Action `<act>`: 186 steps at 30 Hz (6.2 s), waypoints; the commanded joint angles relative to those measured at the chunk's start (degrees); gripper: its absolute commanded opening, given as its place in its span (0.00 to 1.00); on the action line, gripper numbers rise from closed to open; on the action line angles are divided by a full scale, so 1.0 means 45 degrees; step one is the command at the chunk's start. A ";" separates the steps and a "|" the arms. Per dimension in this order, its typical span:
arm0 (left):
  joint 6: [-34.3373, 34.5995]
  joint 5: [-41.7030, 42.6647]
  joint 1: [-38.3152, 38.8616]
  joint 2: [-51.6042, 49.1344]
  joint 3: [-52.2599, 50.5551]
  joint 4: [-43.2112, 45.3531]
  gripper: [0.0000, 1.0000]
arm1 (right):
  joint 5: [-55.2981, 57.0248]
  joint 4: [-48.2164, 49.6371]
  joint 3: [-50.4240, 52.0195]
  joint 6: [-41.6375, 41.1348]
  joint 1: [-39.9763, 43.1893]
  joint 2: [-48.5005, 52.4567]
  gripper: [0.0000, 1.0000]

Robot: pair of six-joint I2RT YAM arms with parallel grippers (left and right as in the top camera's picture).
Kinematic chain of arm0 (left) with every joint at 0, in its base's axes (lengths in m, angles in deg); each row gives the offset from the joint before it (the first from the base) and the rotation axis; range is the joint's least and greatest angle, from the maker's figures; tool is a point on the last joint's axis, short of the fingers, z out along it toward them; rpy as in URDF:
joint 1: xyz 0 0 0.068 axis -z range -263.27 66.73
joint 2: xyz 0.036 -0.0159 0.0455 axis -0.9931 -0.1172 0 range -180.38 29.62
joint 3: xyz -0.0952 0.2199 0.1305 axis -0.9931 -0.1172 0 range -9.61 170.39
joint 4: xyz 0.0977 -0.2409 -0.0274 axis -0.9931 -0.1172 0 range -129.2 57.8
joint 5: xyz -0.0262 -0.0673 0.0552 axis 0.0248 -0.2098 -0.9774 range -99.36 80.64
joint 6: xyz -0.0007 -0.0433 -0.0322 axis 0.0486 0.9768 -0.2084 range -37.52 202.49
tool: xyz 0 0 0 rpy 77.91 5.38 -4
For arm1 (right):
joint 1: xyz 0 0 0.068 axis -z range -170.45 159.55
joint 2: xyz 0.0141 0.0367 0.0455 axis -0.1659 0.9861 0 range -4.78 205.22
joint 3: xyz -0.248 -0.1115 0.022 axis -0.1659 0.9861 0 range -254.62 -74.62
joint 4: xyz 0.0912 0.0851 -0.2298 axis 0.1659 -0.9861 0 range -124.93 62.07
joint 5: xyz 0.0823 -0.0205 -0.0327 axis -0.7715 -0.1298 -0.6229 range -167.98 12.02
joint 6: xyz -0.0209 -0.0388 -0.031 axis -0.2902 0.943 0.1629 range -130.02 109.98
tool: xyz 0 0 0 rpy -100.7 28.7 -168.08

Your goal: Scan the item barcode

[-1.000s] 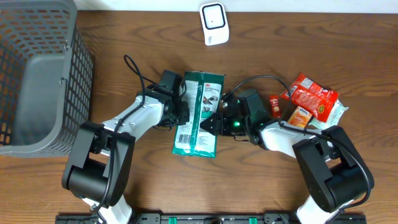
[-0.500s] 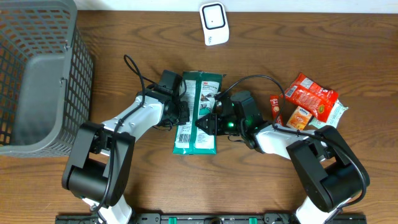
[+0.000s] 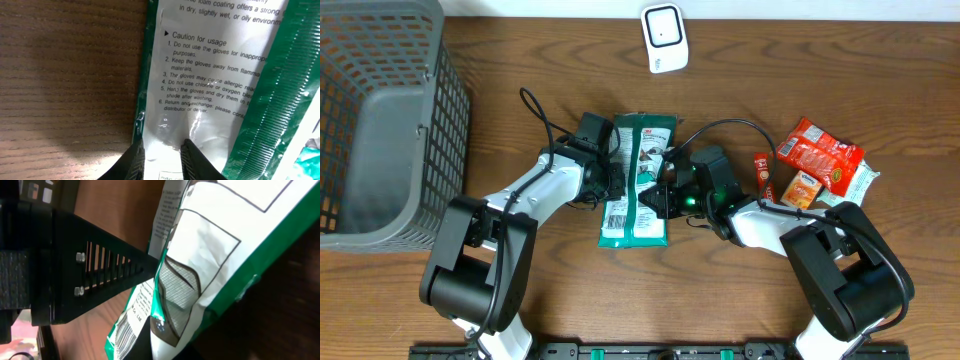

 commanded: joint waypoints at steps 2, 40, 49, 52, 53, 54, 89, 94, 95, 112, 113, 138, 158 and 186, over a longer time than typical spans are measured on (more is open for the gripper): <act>0.0073 -0.0107 0.0005 -0.0301 0.0078 -0.0053 0.27 | -0.0160 -0.0010 0.0049 0.0393 -0.0253 0.0121 0.01; -0.0083 -0.4002 -0.3764 0.5270 0.0102 -0.3871 0.77 | 0.0044 -0.0767 0.0049 0.1035 -0.0253 0.0121 0.01; -0.0083 -0.4381 -0.3759 0.5270 0.0092 -0.3968 0.88 | 0.0034 -0.0821 0.0044 0.1341 -0.0233 0.0117 0.01; -0.0078 -0.4376 -0.3759 0.5270 0.0092 -0.3968 0.88 | -0.0437 -0.0758 -0.0039 0.1744 -0.0063 -0.0078 0.01; -0.0078 -0.4376 -0.3759 0.5270 0.0092 -0.3968 0.88 | -0.0602 -0.0787 -0.0073 0.1851 0.0024 -0.0228 0.01; -0.0078 -0.4371 -0.3759 0.5270 0.0092 -0.3968 0.88 | -0.0651 -0.0845 -0.0107 0.1928 0.0121 -0.0398 0.01; -0.0078 -0.4376 -0.3759 0.5270 0.0092 -0.3920 0.88 | 0.6645 -1.9506 -1.4542 0.8947 0.0534 -0.4367 0.01; -0.0078 -0.4376 -0.3759 0.5270 0.0092 -0.3920 0.88 | 0.7286 -2.2571 -1.9341 1.0244 0.0461 -0.1899 0.01; -0.0078 -0.4376 -0.3759 0.5270 0.0092 -0.3920 0.88 | 0.7480 -2.3144 -2.0191 1.0491 0.0423 -0.1370 0.01; -0.0078 -0.4376 -0.3759 0.5270 0.0092 -0.3920 0.88 | 1.0977 -2.0342 -2.1668 1.6985 -0.0214 0.3546 0.01; -0.0078 -0.4376 -0.3759 0.5270 0.0092 -0.3920 0.88 | 1.1142 -2.0070 -2.1668 1.7393 -0.0223 0.3755 0.01; -0.0073 -0.4371 -0.3759 0.5270 0.0092 -0.3920 0.88 | 1.4382 -0.5892 -2.1663 2.4344 -0.0325 0.9394 0.01; -0.0068 -0.4371 -0.3759 0.5270 0.0092 -0.3920 0.88 | 1.2604 -0.9000 -2.1643 2.1692 -0.0413 1.0282 0.01; 0.0073 -0.4367 -0.3759 0.5270 0.0092 -0.3920 0.89 | 1.1706 -1.5446 -2.1648 1.2128 0.0146 0.4027 0.01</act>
